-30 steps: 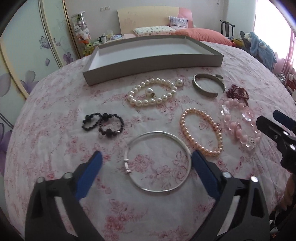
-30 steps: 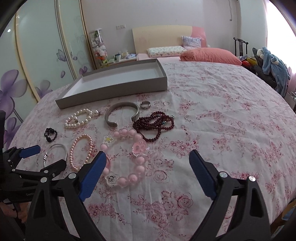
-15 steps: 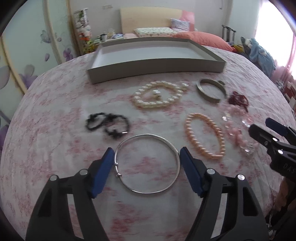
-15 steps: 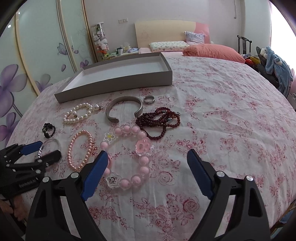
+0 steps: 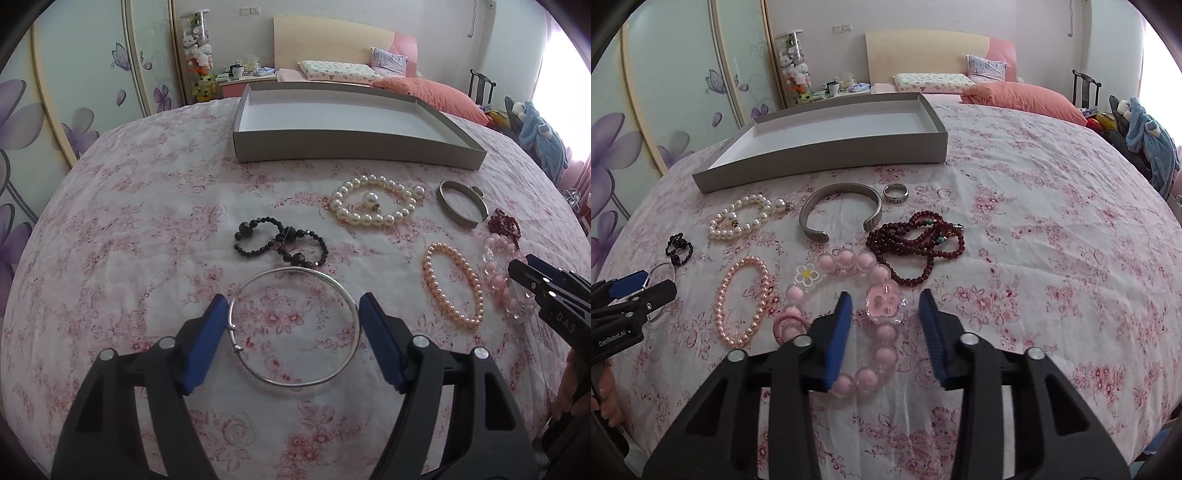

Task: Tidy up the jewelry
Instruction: 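Lift and carry the silver bangle and pink bracelet over the grey tray with both tools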

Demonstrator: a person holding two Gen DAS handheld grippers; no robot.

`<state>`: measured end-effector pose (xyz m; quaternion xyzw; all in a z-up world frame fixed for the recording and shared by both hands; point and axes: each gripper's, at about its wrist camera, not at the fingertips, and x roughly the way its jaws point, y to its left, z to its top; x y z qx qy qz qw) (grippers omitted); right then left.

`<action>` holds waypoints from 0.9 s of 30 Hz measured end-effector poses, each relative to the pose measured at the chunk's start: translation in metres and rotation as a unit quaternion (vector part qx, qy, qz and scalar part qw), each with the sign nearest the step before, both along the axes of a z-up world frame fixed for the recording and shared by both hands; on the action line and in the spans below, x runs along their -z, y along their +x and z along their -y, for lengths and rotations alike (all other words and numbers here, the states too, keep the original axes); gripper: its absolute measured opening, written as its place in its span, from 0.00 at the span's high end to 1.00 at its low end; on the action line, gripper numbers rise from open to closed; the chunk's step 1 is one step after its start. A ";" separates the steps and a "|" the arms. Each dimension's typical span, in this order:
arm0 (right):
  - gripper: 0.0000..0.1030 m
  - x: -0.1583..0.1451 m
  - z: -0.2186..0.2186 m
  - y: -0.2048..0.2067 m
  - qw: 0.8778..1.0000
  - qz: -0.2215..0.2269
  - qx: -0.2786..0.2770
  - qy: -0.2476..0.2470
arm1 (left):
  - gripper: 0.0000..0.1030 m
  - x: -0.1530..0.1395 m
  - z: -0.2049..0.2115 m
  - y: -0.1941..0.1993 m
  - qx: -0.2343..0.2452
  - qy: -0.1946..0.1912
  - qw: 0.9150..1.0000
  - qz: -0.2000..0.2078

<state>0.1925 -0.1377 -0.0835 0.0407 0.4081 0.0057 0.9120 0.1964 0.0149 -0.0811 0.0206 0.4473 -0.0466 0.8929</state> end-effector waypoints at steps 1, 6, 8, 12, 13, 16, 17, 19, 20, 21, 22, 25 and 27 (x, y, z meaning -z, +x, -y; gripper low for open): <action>0.76 0.000 -0.001 0.000 1.000 0.001 -0.001 -0.004 | 0.31 0.000 0.000 0.000 0.000 0.000 1.000 0.001; 0.77 -0.001 0.000 -0.004 1.000 0.010 -0.016 0.010 | 0.31 -0.002 -0.001 -0.006 0.000 -0.003 1.000 0.006; 0.77 -0.005 0.000 -0.008 0.999 0.025 -0.022 0.020 | 0.31 -0.003 -0.001 -0.008 0.000 -0.003 1.000 0.009; 0.77 -0.024 -0.004 -0.019 0.996 0.072 -0.044 0.038 | 0.31 -0.010 -0.001 -0.013 0.001 -0.004 1.000 0.021; 0.77 -0.029 -0.005 -0.022 0.994 0.083 -0.050 0.041 | 0.31 -0.013 -0.001 -0.014 0.002 -0.005 1.000 0.026; 0.77 -0.041 -0.009 -0.026 0.991 0.108 -0.064 0.050 | 0.31 -0.020 0.000 -0.018 0.002 -0.007 0.999 0.038; 0.77 -0.044 -0.010 -0.026 0.990 0.112 -0.066 0.051 | 0.31 -0.022 0.001 -0.018 0.002 -0.007 0.999 0.042; 0.77 -0.049 -0.011 -0.028 0.989 0.123 -0.069 0.054 | 0.31 -0.027 0.002 -0.020 0.002 -0.007 0.999 0.050; 0.77 -0.050 -0.011 -0.029 0.988 0.126 -0.068 0.055 | 0.31 -0.030 0.002 -0.022 0.003 -0.007 0.998 0.055; 0.77 -0.052 -0.010 -0.030 0.988 0.130 -0.067 0.058 | 0.31 -0.033 0.003 -0.023 0.003 -0.007 0.998 0.061; 0.77 -0.053 -0.010 -0.030 0.987 0.134 -0.066 0.059 | 0.31 -0.037 0.003 -0.024 0.002 -0.007 0.998 0.067; 0.77 -0.060 -0.009 -0.031 0.985 0.147 -0.063 0.060 | 0.31 -0.045 0.004 -0.026 0.003 -0.009 0.997 0.082; 0.77 -0.063 -0.009 -0.032 0.984 0.154 -0.063 0.058 | 0.31 -0.052 0.004 -0.028 0.003 -0.011 0.995 0.097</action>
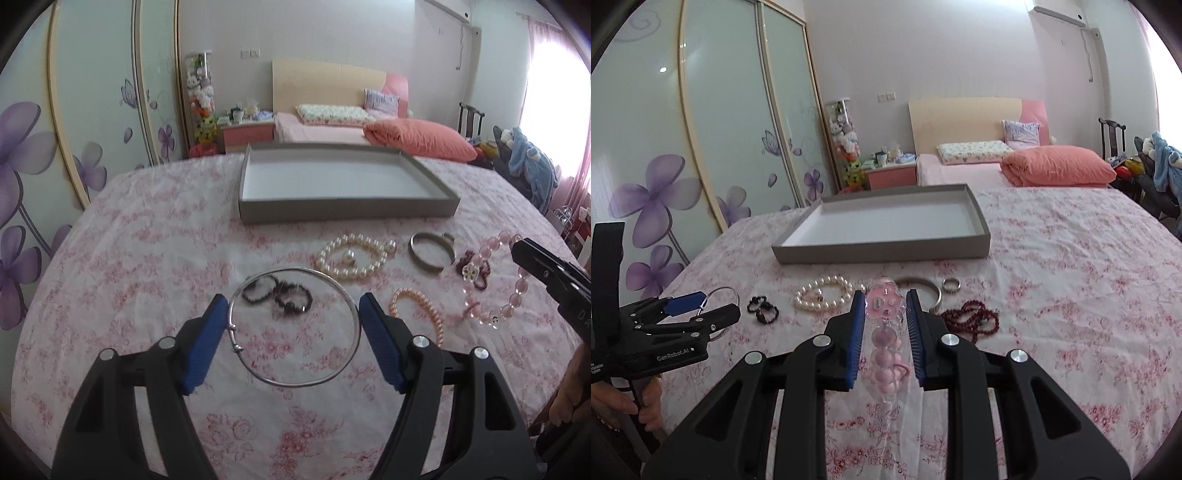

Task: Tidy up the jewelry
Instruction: 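Lift and carry the silver bangle and pink bracelet over the grey tray with both tools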

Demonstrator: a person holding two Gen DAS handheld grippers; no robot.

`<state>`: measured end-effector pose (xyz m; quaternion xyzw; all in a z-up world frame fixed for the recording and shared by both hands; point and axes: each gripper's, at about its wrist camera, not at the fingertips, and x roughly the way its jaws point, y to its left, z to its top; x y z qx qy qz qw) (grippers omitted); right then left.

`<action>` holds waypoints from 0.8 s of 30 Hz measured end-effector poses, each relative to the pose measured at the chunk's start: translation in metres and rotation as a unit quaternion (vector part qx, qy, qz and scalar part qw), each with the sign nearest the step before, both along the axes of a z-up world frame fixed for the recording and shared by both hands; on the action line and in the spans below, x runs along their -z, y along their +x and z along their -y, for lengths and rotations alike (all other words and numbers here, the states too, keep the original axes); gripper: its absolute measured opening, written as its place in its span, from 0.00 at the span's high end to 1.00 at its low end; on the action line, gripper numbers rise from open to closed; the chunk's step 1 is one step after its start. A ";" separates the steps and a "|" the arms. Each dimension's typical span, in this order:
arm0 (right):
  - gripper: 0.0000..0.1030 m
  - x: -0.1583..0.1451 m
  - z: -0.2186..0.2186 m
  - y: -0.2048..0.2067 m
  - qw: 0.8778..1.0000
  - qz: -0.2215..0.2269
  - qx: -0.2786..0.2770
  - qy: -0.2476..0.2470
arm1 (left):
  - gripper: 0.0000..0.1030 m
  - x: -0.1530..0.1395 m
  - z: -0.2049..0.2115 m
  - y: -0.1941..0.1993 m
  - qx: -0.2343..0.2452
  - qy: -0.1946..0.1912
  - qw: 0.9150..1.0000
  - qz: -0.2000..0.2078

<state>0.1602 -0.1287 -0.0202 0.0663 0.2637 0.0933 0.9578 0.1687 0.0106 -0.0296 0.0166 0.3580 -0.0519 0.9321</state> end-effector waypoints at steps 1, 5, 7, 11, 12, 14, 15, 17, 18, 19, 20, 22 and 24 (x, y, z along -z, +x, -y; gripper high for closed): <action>0.77 -0.002 0.000 0.000 1.000 0.004 0.001 0.000 | 0.31 -0.003 0.001 -0.001 0.000 -0.001 1.000 0.007; 0.77 -0.014 0.002 0.002 1.000 0.023 0.005 0.001 | 0.31 -0.016 0.002 -0.002 -0.004 -0.002 0.999 0.035; 0.77 -0.021 0.002 0.002 0.999 0.037 0.005 0.000 | 0.31 -0.024 0.003 -0.001 -0.005 -0.004 0.999 0.049; 0.77 -0.039 0.002 0.003 0.998 0.069 0.009 -0.007 | 0.31 -0.043 0.008 0.000 -0.002 -0.001 0.997 0.081; 0.77 -0.043 0.002 0.003 0.997 0.076 0.010 -0.008 | 0.31 -0.049 0.009 0.001 -0.002 0.000 0.996 0.091; 0.77 -0.054 0.003 0.004 0.995 0.096 0.015 -0.009 | 0.31 -0.058 0.011 0.003 -0.003 0.000 0.994 0.107; 0.77 -0.058 0.004 0.005 0.994 0.104 0.017 -0.010 | 0.31 -0.063 0.012 0.005 -0.005 0.000 0.993 0.116; 0.77 -0.067 0.004 0.007 0.992 0.121 0.021 -0.014 | 0.31 -0.071 0.014 0.010 -0.008 0.001 0.991 0.131; 0.77 -0.070 0.004 0.009 0.991 0.129 0.022 -0.017 | 0.31 -0.075 0.015 0.013 -0.010 0.002 0.990 0.139; 0.77 -0.075 0.004 0.012 0.990 0.138 0.025 -0.020 | 0.31 -0.078 0.017 0.016 -0.011 0.003 0.989 0.145; 0.77 -0.078 0.004 0.014 0.989 0.142 0.026 -0.020 | 0.31 -0.081 0.018 0.019 -0.012 0.004 0.989 0.150; 0.77 -0.083 0.005 0.021 0.988 0.151 0.027 -0.020 | 0.31 -0.089 0.022 0.028 -0.015 0.007 0.986 0.164; 0.77 -0.090 0.007 0.029 0.986 0.160 0.030 -0.020 | 0.31 -0.096 0.025 0.035 -0.018 0.011 0.984 0.178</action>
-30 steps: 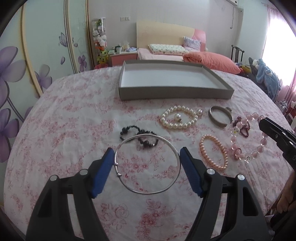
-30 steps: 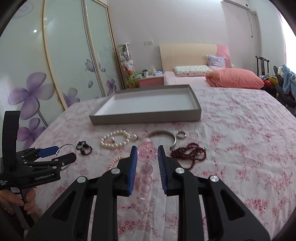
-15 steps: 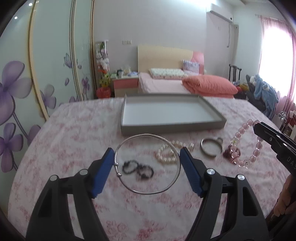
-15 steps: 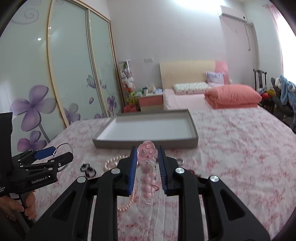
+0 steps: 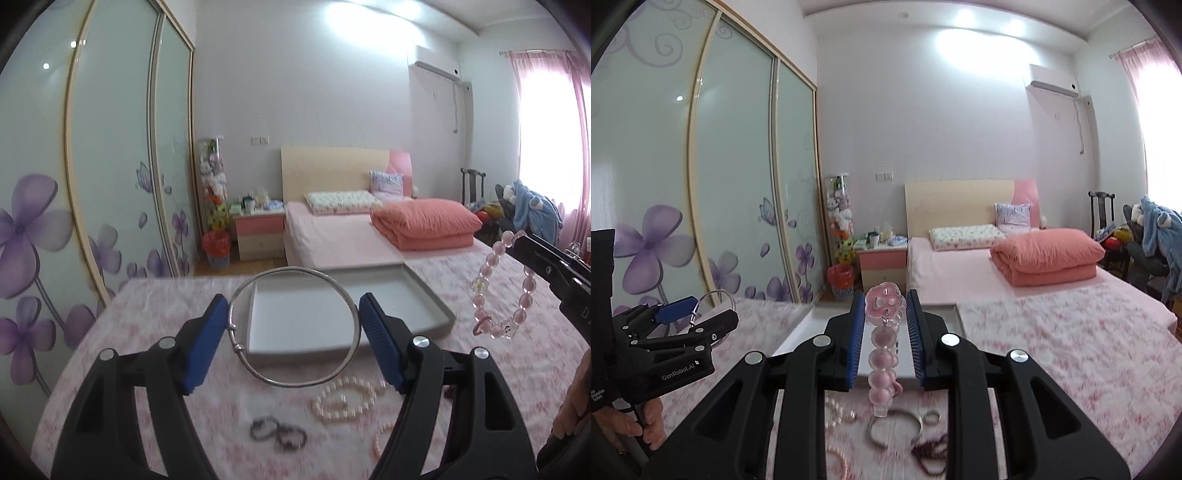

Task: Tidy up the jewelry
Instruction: 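Lift and carry the silver bangle and pink bracelet over the grey tray with both tools, then open the left tool to drop the bangle while the right tool releases the pink bracelet into the tray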

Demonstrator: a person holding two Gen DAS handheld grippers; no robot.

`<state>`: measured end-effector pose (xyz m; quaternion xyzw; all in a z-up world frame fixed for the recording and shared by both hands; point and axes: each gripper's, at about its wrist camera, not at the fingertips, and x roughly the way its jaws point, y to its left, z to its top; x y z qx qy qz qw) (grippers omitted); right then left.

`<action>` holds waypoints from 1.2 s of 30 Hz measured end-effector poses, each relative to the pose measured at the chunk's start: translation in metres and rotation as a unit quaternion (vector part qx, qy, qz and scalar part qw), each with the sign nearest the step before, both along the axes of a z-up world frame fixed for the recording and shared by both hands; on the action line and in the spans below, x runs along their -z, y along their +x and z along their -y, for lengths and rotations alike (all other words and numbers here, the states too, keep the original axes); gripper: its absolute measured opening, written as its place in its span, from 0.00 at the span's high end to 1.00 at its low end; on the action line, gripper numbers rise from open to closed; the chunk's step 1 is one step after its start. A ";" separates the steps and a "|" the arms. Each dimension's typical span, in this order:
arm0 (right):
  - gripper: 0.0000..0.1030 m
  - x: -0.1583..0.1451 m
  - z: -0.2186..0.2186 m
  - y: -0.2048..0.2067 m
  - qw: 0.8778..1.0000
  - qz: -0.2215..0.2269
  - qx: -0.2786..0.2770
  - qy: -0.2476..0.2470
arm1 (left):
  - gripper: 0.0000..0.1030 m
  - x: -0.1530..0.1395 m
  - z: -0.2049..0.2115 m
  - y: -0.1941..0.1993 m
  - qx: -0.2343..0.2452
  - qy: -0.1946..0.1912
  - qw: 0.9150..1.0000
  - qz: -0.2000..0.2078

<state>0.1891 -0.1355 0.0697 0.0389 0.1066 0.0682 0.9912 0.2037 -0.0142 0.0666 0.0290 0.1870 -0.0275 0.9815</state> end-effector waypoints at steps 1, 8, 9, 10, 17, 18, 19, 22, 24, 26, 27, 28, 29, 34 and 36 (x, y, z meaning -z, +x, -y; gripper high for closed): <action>0.77 -0.003 0.000 0.004 1.000 0.005 0.002 0.000 | 0.31 -0.004 0.002 0.004 -0.002 0.002 1.000 0.007; 0.77 -0.007 0.001 0.035 1.000 0.013 0.004 -0.002 | 0.31 -0.011 0.011 0.038 -0.001 -0.001 1.000 0.026; 0.77 -0.005 0.000 0.040 1.000 0.011 0.005 -0.003 | 0.31 -0.010 0.013 0.045 -0.001 -0.001 1.000 0.025; 0.77 -0.004 -0.001 0.044 1.000 0.010 0.005 -0.004 | 0.31 -0.009 0.015 0.051 0.000 -0.001 1.000 0.024; 0.77 0.008 -0.002 0.090 1.000 -0.007 0.012 -0.003 | 0.31 0.009 0.018 0.107 -0.001 -0.008 1.000 -0.001; 0.77 0.012 -0.002 0.098 1.000 -0.013 0.014 -0.002 | 0.31 0.013 0.018 0.114 -0.002 -0.009 1.000 -0.007; 0.77 0.016 -0.003 0.103 1.000 -0.017 0.016 -0.001 | 0.31 0.019 0.020 0.123 -0.001 -0.010 1.000 -0.014; 0.77 0.032 -0.002 0.128 0.999 -0.041 0.019 0.001 | 0.31 0.033 0.022 0.144 -0.002 -0.010 0.999 -0.032; 0.77 0.043 -0.002 0.144 0.998 -0.060 0.021 0.000 | 0.31 0.045 0.022 0.160 0.001 -0.010 0.999 -0.049; 0.77 0.055 0.000 0.160 0.996 -0.086 0.018 0.001 | 0.31 0.055 0.022 0.172 -0.001 -0.008 0.998 -0.063; 0.77 0.059 -0.001 0.165 0.995 -0.096 0.017 0.003 | 0.31 0.060 0.022 0.179 0.000 -0.008 0.997 -0.071; 0.77 0.063 -0.001 0.169 0.994 -0.105 0.014 0.004 | 0.31 0.064 0.023 0.185 0.002 -0.009 0.997 -0.078; 0.77 0.067 -0.002 0.174 0.993 -0.116 0.010 0.006 | 0.31 0.068 0.024 0.188 0.002 -0.008 0.997 -0.082; 0.77 0.081 -0.004 0.190 0.987 -0.159 0.004 0.017 | 0.30 0.086 0.024 0.206 0.005 -0.013 0.993 -0.116; 0.76 0.085 -0.006 0.193 0.985 -0.171 0.006 0.017 | 0.30 0.092 0.024 0.210 0.007 -0.014 0.992 -0.127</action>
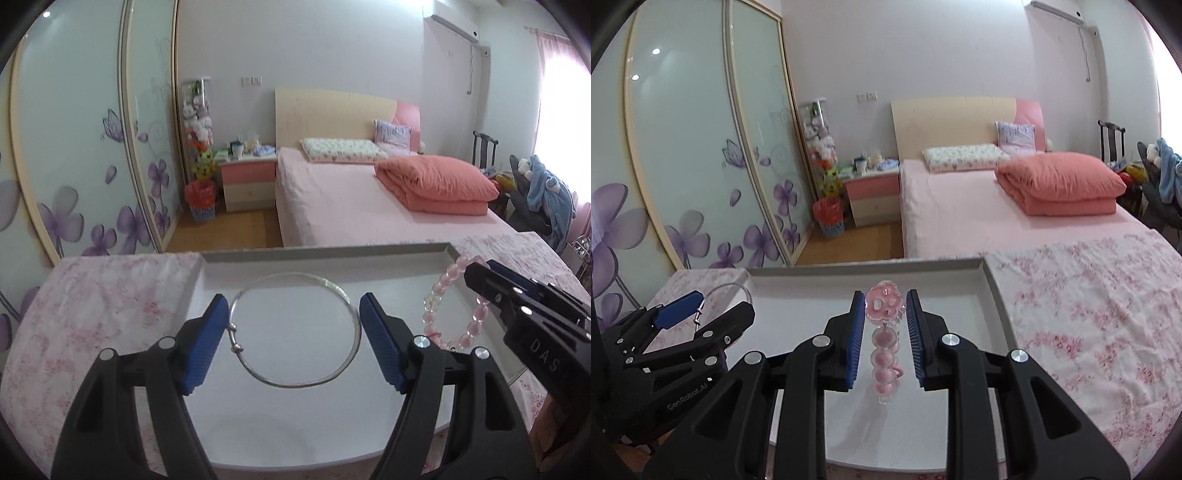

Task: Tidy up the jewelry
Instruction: 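Open the left tool to drop the bangle while the right tool releases the pink bracelet into the tray, then grasp the black beaded bracelet with the left tool while the right tool reaches toward the red bead strand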

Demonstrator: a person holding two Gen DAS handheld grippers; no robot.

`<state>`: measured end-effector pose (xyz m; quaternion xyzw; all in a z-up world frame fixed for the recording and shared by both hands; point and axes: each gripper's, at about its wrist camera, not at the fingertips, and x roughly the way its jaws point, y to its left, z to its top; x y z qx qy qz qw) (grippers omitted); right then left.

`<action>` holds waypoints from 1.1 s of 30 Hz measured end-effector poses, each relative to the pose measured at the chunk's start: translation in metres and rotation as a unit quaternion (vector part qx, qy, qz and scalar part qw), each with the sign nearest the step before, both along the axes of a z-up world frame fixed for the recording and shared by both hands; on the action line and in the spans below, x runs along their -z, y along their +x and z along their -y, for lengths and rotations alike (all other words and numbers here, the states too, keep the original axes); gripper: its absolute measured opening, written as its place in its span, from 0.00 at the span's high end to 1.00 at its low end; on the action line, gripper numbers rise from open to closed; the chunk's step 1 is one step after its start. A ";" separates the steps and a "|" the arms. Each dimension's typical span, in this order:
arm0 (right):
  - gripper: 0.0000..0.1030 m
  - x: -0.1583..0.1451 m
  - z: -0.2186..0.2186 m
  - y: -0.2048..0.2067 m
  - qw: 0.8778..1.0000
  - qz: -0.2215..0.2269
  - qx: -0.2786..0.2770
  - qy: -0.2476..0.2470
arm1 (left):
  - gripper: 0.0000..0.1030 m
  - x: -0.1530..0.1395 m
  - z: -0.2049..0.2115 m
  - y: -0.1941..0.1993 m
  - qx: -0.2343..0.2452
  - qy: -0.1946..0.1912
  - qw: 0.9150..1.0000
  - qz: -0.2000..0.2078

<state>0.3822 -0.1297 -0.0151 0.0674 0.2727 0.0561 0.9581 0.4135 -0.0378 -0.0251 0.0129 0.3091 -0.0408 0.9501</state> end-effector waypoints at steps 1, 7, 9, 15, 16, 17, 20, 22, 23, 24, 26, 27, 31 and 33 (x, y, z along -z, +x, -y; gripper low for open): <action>0.73 0.002 0.000 0.000 1.000 -0.004 0.003 -0.002 | 0.27 0.001 0.001 0.001 0.001 0.002 1.000 -0.001; 0.45 -0.005 0.005 -0.005 1.000 0.008 0.012 -0.004 | 0.20 -0.002 -0.007 0.001 -0.009 -0.003 1.000 0.002; 0.45 -0.010 0.009 -0.006 1.000 0.013 0.016 -0.003 | 0.20 -0.007 -0.013 -0.001 -0.017 -0.009 1.000 0.005; 0.45 -0.020 0.015 -0.018 0.999 0.025 0.020 -0.005 | 0.20 -0.021 -0.036 -0.019 -0.036 -0.004 0.999 0.020; 0.45 -0.021 0.015 -0.022 0.999 0.026 0.019 -0.006 | 0.20 -0.023 -0.040 -0.025 -0.037 -0.003 0.999 0.022; 0.45 -0.021 0.015 -0.026 0.999 0.027 0.019 -0.008 | 0.20 -0.025 -0.044 -0.030 -0.038 0.000 0.999 0.023; 0.45 -0.022 0.017 -0.043 0.999 0.029 0.016 -0.015 | 0.20 -0.026 -0.060 -0.053 -0.037 0.003 0.999 0.024; 0.45 -0.022 0.017 -0.055 0.999 0.032 0.013 -0.019 | 0.20 -0.024 -0.073 -0.072 -0.039 0.007 0.999 0.021; 0.45 -0.022 0.018 -0.063 0.999 0.033 0.012 -0.022 | 0.20 -0.022 -0.079 -0.081 -0.039 0.006 0.999 0.018; 0.45 -0.022 0.019 -0.070 0.999 0.034 0.012 -0.026 | 0.20 -0.020 -0.084 -0.088 -0.039 0.004 0.999 0.014; 0.45 -0.020 0.024 -0.083 0.999 0.033 0.010 -0.032 | 0.20 -0.013 -0.097 -0.106 -0.038 0.000 0.999 0.002; 0.45 -0.018 0.024 -0.088 0.999 0.030 0.011 -0.035 | 0.20 -0.009 -0.101 -0.114 -0.035 0.001 0.999 -0.005; 0.45 -0.008 0.027 -0.109 0.999 0.012 0.008 -0.048 | 0.20 0.011 -0.113 -0.143 -0.017 -0.001 0.999 -0.043; 0.45 -0.001 0.028 -0.119 0.998 0.000 0.009 -0.056 | 0.20 0.019 -0.111 -0.153 -0.005 -0.001 0.998 -0.056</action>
